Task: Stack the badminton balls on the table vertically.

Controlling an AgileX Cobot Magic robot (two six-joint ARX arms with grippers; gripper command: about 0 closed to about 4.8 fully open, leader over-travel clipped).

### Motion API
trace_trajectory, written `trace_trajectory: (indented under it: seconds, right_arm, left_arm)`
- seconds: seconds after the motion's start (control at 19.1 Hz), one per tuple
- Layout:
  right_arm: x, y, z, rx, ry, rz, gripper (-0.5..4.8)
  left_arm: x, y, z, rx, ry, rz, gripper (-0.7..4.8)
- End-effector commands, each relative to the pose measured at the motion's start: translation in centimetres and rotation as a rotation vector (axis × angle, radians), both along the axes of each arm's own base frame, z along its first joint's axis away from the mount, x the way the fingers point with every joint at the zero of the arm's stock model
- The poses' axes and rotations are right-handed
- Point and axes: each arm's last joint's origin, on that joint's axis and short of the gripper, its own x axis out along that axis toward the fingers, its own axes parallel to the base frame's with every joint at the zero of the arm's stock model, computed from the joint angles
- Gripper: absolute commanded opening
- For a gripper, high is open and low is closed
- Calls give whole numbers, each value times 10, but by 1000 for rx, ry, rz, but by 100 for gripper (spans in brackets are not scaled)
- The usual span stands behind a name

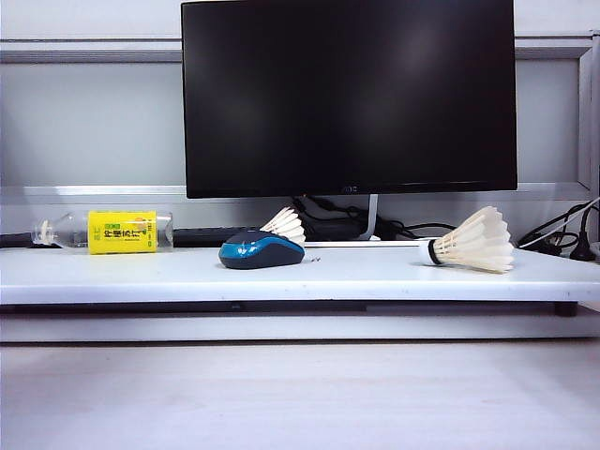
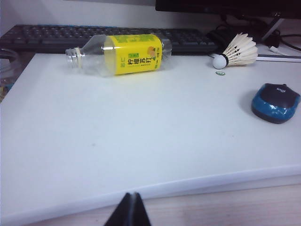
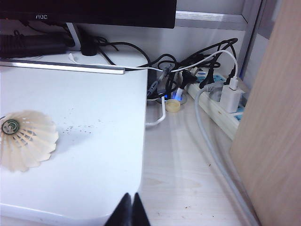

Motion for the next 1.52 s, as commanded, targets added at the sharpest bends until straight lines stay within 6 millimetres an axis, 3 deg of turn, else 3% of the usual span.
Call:
trace_trajectory:
  seconds: [0.05, 0.58, 1.15, 1.31, 1.36, 1.47, 1.52]
  right_arm:
    - [0, 0, 2, -3, -21, -1, -5]
    - [0, 0, 2, 34, -20, 1, -5]
    - [0, 1, 3, 505, -6, 14, -5]
    - [0, 4, 4, 547, 5, 95, 1]
    - [-1, 5, 4, 548, 11, 134, 31]
    - [-1, 7, 6, 548, 23, 215, 158]
    - [-1, 8, 7, 548, 27, 238, 176]
  left_arm:
    - [1, -2, -1, -2, 4, -22, -6]
    - [0, -4, -2, -4, 18, -54, -6]
    - [0, -4, -1, -6, 10, -54, -6]
    - [1, -4, 2, -168, 11, -43, -5]
    - [1, -4, 3, -227, 15, -38, -6]
    - [1, -4, 4, -355, 30, -29, -5]
    - [1, -5, 5, -375, 24, -48, -4]
